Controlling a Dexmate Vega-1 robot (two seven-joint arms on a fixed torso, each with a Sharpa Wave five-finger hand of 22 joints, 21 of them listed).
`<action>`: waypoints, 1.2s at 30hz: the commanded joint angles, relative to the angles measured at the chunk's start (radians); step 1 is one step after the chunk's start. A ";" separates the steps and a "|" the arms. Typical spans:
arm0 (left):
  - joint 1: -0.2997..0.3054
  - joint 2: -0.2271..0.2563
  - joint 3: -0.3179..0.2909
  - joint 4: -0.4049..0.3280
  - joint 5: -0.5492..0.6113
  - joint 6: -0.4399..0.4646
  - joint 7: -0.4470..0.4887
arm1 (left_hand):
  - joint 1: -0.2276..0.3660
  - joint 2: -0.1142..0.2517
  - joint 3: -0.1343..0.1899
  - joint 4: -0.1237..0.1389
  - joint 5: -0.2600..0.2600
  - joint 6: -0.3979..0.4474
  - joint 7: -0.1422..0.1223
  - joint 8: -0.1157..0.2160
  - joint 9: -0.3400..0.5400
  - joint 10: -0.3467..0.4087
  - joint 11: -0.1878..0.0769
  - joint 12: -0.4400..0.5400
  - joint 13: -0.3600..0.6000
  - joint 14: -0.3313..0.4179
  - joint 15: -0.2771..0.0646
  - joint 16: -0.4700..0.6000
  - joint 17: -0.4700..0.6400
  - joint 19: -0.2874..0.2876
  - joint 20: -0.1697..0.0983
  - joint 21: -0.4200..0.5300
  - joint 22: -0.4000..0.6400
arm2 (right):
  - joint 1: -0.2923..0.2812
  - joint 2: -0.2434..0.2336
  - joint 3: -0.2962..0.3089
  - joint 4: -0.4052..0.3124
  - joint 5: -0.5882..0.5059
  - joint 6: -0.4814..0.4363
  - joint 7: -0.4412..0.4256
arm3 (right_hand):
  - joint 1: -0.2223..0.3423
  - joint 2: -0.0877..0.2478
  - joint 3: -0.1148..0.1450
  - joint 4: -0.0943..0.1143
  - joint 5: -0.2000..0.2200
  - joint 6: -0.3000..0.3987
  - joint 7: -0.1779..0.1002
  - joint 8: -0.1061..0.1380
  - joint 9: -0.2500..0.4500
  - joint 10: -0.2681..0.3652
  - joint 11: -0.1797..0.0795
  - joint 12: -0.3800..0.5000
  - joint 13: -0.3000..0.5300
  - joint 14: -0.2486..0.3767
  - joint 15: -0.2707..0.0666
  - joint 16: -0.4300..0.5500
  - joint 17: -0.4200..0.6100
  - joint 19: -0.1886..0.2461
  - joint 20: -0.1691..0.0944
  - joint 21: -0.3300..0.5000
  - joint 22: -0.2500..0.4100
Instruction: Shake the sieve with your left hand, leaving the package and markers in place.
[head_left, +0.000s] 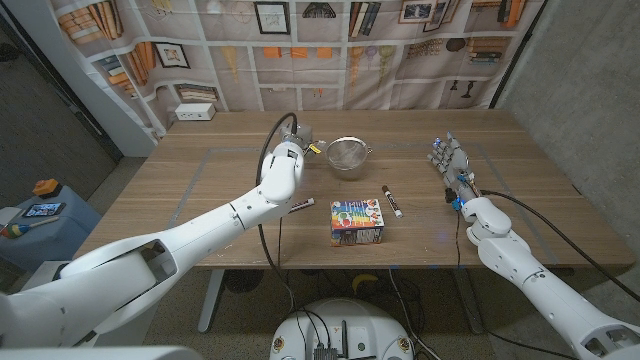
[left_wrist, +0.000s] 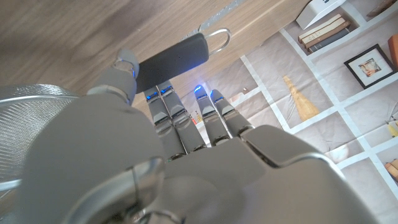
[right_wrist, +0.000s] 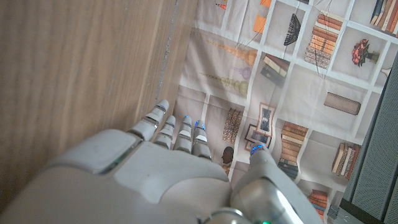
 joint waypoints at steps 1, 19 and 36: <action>-0.003 0.014 -0.018 -0.058 0.003 0.010 0.029 | 0.056 0.064 -0.005 0.001 0.003 0.129 -0.027 0.005 0.002 0.005 -0.010 0.007 0.006 0.008 -0.163 0.000 0.005 0.006 0.002 0.006 0.005 | -0.010 -0.002 0.003 -0.010 0.001 0.002 -0.003 | -0.004 0.009 0.007 -0.001 -0.003 0.008 -0.002 0.002 0.002 0.006 0.002 0.002 0.003 0.000 0.003 0.004 -0.001 0.002 0.000 0.001 0.005; -0.014 0.009 -0.020 -0.025 -0.020 -0.021 -0.002 | 0.058 0.065 -0.010 0.002 0.003 0.130 -0.027 0.004 0.001 0.006 -0.010 0.007 0.006 0.009 -0.163 -0.001 0.005 0.005 0.003 0.005 0.005 | -0.003 0.003 -0.003 -0.011 -0.005 -0.007 -0.011 | -0.006 0.009 0.008 -0.002 -0.003 0.009 -0.002 0.002 0.002 0.006 0.003 0.002 0.003 0.000 0.002 0.005 -0.001 0.002 -0.001 0.001 0.005; -0.032 0.015 0.016 0.036 -0.032 -0.034 -0.043 | 0.060 0.066 -0.014 0.003 0.004 0.129 -0.028 0.002 -0.001 0.006 -0.010 0.007 0.006 0.009 -0.162 -0.001 0.005 0.004 0.004 0.005 0.005 | 0.014 0.012 -0.014 0.004 -0.011 -0.018 -0.015 | -0.007 0.009 0.009 -0.002 -0.003 0.008 -0.004 0.002 0.002 0.006 0.006 0.002 0.003 0.000 0.005 0.005 -0.001 0.002 0.001 0.001 0.005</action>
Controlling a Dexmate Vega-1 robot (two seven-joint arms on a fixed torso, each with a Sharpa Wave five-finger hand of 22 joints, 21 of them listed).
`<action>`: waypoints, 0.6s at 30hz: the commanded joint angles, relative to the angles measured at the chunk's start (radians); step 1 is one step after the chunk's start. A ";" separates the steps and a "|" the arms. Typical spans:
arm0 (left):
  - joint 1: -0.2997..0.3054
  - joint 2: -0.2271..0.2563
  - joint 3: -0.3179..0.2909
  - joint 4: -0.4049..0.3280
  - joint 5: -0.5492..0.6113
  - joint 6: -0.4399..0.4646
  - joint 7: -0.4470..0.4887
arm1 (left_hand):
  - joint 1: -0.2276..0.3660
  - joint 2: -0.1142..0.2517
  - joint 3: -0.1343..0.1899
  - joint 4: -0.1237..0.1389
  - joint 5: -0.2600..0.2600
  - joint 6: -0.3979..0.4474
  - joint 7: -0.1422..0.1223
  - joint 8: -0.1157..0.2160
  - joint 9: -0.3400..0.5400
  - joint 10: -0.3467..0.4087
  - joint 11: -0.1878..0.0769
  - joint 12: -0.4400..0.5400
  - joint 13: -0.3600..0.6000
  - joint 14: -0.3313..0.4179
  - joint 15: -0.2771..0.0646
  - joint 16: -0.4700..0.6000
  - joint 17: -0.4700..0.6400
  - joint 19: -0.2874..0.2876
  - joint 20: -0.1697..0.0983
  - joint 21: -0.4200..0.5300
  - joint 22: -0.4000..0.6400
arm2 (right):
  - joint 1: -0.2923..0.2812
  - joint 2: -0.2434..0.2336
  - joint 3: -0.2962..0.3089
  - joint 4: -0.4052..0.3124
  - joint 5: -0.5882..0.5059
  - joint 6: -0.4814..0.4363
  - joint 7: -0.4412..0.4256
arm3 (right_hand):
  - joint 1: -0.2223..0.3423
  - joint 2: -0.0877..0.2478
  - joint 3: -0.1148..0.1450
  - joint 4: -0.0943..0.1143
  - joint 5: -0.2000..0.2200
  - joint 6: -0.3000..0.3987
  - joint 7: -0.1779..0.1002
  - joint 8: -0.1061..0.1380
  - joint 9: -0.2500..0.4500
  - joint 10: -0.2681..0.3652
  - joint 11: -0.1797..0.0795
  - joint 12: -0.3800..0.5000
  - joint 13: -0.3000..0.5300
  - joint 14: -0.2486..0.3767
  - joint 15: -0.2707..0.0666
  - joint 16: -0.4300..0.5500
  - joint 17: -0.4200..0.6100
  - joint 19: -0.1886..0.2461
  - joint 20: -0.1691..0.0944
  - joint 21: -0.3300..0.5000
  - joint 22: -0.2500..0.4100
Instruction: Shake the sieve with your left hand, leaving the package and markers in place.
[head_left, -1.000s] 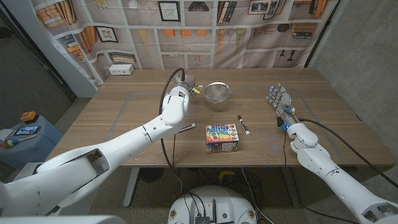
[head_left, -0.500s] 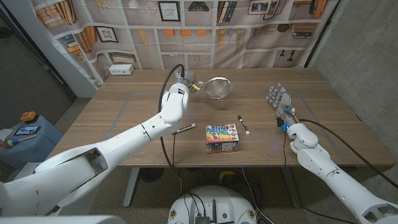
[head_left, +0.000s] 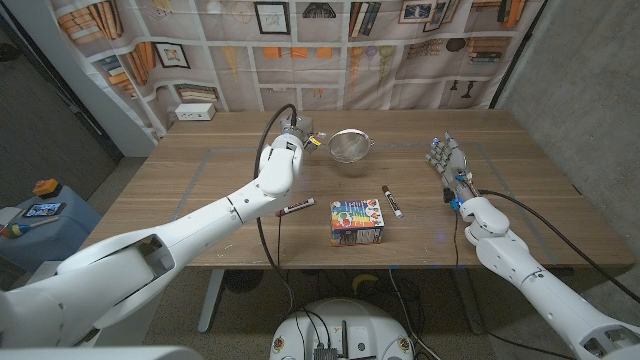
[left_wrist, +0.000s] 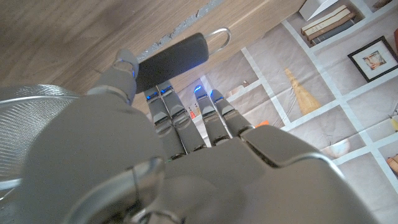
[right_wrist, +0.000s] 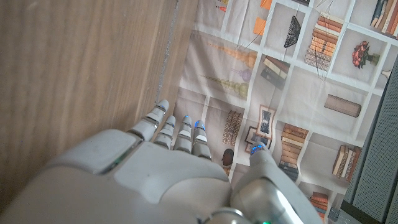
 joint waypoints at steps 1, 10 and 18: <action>-0.009 0.006 0.021 0.040 -0.013 -0.011 -0.022 | 0.060 0.066 -0.002 -0.001 0.004 0.128 -0.027 0.011 0.005 0.006 -0.009 0.006 0.006 0.009 -0.162 -0.001 0.005 0.004 0.004 0.005 0.005 | 0.009 0.006 -0.007 0.009 -0.004 -0.008 -0.005 | -0.007 0.009 0.006 0.000 -0.003 0.008 -0.004 0.002 0.002 0.006 0.005 0.002 0.003 0.000 0.005 0.005 -0.001 0.002 0.001 0.001 0.005; -0.008 0.001 0.032 0.067 -0.030 -0.005 -0.014 | 0.061 0.067 -0.004 -0.001 0.005 0.127 -0.027 0.011 0.007 0.005 -0.009 0.005 0.006 0.010 -0.163 -0.001 0.005 0.005 0.004 0.005 0.005 | 0.015 0.008 -0.010 0.013 -0.009 -0.007 -0.006 | -0.007 0.009 0.006 -0.001 -0.003 0.008 -0.003 0.002 0.002 0.006 0.004 0.002 0.003 0.000 0.005 0.005 -0.001 0.001 0.000 0.001 0.005; -0.007 0.004 0.037 0.068 -0.042 0.004 -0.007 | 0.063 0.067 -0.006 -0.001 0.005 0.125 -0.028 0.011 0.009 0.004 -0.009 0.005 0.006 0.011 -0.163 -0.001 0.005 0.005 0.003 0.005 0.005 | 0.016 0.008 -0.010 0.013 -0.007 -0.009 -0.004 | -0.008 0.009 0.007 -0.001 -0.003 0.008 -0.002 0.002 0.002 0.005 0.004 0.002 0.003 -0.001 0.003 0.005 -0.001 0.001 0.000 0.001 0.005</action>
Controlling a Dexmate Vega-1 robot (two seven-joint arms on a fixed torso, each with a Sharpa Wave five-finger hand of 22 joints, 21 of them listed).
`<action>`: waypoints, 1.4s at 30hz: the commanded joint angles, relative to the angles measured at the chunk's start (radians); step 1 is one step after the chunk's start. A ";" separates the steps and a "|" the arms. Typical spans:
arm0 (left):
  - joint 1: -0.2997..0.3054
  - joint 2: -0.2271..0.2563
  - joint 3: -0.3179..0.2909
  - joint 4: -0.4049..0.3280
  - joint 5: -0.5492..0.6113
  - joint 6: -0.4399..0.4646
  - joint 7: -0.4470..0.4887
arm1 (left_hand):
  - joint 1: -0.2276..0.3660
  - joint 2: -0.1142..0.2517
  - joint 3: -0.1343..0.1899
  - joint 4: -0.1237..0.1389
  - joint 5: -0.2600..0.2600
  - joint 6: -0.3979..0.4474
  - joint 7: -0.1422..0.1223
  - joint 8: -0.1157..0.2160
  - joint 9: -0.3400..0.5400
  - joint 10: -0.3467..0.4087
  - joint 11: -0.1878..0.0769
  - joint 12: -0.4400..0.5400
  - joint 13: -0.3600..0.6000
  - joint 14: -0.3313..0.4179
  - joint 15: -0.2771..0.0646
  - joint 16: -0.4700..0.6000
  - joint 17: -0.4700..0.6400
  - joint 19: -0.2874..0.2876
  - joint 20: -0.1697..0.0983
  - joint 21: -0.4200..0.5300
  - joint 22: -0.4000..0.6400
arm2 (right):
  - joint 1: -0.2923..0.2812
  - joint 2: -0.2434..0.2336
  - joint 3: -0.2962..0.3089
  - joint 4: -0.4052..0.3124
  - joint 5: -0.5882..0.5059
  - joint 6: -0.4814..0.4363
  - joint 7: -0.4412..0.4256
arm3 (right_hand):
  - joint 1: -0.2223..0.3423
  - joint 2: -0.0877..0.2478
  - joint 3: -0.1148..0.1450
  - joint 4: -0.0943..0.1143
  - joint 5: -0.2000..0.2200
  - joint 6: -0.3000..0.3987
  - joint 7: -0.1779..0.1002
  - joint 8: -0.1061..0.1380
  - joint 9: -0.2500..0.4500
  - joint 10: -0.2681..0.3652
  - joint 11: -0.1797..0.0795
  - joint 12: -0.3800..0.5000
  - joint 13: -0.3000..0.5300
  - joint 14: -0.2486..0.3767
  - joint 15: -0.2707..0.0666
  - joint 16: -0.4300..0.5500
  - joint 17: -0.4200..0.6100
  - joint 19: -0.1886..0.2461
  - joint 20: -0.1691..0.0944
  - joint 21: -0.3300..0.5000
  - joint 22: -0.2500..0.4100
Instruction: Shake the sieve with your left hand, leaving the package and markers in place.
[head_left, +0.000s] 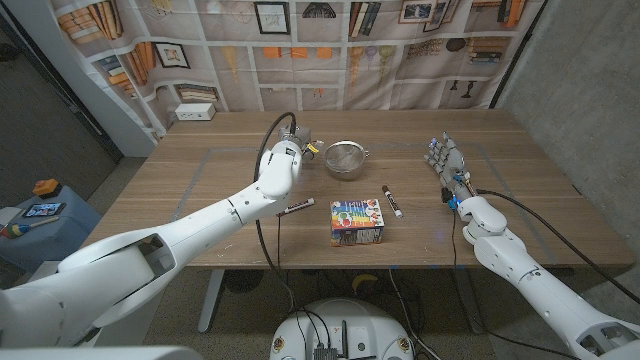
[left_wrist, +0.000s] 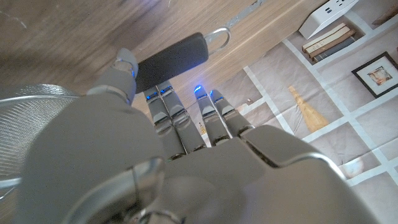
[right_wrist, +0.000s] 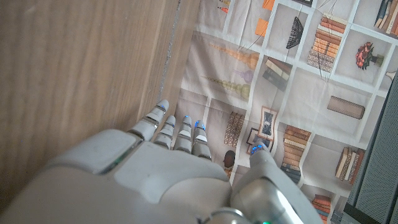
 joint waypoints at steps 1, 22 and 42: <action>-0.002 0.002 0.011 0.013 -0.023 0.012 0.007 | 0.063 0.068 -0.002 0.001 0.005 0.124 -0.026 0.004 0.005 0.001 -0.006 0.006 0.005 0.011 -0.163 -0.001 0.005 0.005 0.004 0.005 0.005 | 0.005 0.002 -0.003 0.004 -0.001 -0.002 0.001 | -0.008 0.009 0.007 -0.001 -0.004 0.008 -0.003 0.002 0.002 0.005 0.005 0.002 0.003 0.000 0.004 0.005 -0.001 0.001 0.000 0.001 0.005; 0.009 0.019 -0.010 -0.068 0.003 0.042 0.059 | 0.065 0.069 -0.007 0.001 0.005 0.126 -0.026 0.004 0.004 0.002 -0.006 0.007 0.006 0.011 -0.163 -0.002 0.005 0.006 0.003 0.005 0.005 | 0.004 0.006 -0.005 0.008 0.002 0.005 0.009 | -0.009 0.009 0.008 -0.003 -0.004 0.008 -0.004 0.002 0.002 0.006 0.005 0.003 0.003 0.000 0.005 0.006 -0.001 0.001 -0.001 0.001 0.005; 0.026 0.017 -0.050 -0.137 0.036 0.042 0.091 | 0.067 0.069 -0.012 0.001 0.006 0.127 -0.026 0.003 0.002 0.003 -0.006 0.008 0.006 0.011 -0.163 -0.002 0.005 0.005 0.003 0.004 0.005 | 0.016 0.007 -0.007 0.021 0.002 0.005 0.018 | -0.010 0.008 0.008 -0.003 -0.004 0.009 -0.005 0.002 0.002 0.006 0.005 0.003 0.003 -0.001 0.005 0.007 -0.001 0.001 -0.001 0.001 0.005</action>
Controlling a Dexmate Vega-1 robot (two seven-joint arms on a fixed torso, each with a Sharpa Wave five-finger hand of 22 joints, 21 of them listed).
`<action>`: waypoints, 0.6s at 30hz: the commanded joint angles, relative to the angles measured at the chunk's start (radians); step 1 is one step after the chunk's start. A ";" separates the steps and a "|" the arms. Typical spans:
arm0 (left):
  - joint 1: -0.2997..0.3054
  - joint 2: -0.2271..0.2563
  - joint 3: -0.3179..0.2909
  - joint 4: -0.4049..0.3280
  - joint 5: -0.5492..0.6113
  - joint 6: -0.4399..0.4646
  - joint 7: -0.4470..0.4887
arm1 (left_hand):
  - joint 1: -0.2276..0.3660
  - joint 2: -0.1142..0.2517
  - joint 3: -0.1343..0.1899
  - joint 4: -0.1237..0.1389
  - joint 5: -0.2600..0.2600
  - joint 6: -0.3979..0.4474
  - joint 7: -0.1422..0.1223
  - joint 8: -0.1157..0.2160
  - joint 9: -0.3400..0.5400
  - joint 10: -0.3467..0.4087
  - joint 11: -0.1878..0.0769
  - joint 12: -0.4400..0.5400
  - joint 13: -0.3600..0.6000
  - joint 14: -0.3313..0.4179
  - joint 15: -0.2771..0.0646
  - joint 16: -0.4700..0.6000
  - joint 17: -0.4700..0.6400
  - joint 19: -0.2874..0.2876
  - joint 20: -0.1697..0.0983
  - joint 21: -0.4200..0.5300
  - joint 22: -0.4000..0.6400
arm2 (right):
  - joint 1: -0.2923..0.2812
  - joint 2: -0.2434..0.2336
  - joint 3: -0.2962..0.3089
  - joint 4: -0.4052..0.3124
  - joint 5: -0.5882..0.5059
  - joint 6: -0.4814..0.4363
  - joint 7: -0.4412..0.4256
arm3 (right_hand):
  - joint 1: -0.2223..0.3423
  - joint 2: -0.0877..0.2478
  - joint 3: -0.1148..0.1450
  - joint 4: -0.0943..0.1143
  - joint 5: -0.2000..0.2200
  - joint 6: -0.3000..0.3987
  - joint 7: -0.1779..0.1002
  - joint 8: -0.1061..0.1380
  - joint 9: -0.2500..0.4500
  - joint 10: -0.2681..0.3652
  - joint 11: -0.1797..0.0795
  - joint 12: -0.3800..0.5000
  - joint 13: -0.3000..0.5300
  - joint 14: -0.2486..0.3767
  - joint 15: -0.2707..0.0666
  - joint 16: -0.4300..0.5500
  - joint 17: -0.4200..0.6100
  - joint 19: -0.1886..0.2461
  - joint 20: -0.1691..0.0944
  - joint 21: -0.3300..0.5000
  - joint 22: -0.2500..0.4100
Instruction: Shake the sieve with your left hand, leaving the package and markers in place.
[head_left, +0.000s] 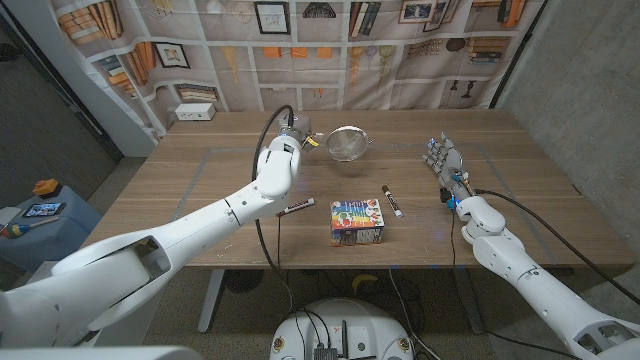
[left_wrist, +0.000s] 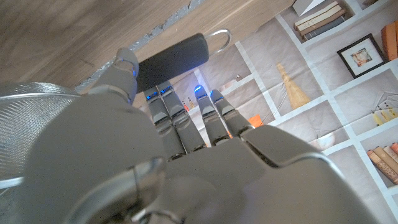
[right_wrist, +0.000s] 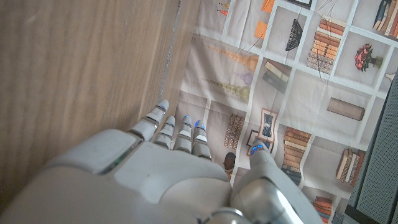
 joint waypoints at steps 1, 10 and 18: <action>0.009 -0.002 -0.022 -0.045 0.025 -0.001 0.017 | 0.057 0.059 -0.002 0.003 0.005 0.128 -0.025 0.003 0.006 0.006 -0.008 0.007 0.001 0.011 -0.163 -0.002 0.005 0.005 0.004 0.004 0.005 | 0.010 0.002 -0.002 0.012 0.001 0.001 0.008 | -0.010 0.008 0.008 -0.003 -0.004 0.009 -0.004 0.002 0.002 0.005 0.005 0.002 0.003 0.003 0.000 0.007 0.004 0.001 0.000 0.001 0.005; 0.018 -0.006 -0.033 -0.066 0.056 -0.005 0.016 | 0.056 0.059 -0.005 0.004 0.005 0.126 -0.026 0.002 0.005 0.005 -0.008 0.007 0.001 0.011 -0.162 -0.002 0.005 0.004 0.005 0.004 0.005 | 0.014 0.004 -0.002 0.018 0.003 0.000 0.011 | -0.010 0.009 0.008 -0.004 -0.004 0.009 -0.004 0.002 0.002 0.005 0.005 0.002 0.003 0.003 0.002 0.007 0.003 0.001 0.000 0.001 0.005; 0.025 -0.011 -0.043 -0.079 0.083 -0.011 0.003 | 0.057 0.059 -0.006 0.004 0.005 0.126 -0.025 0.001 0.004 0.005 -0.008 0.007 0.001 0.010 -0.162 -0.003 0.005 0.004 0.005 0.004 0.005 | 0.013 0.006 -0.002 0.021 0.006 0.001 0.012 | -0.011 0.009 0.008 -0.004 -0.004 0.009 -0.005 0.002 0.002 0.005 0.003 0.003 0.003 0.003 0.002 0.007 0.004 0.001 -0.001 0.001 0.005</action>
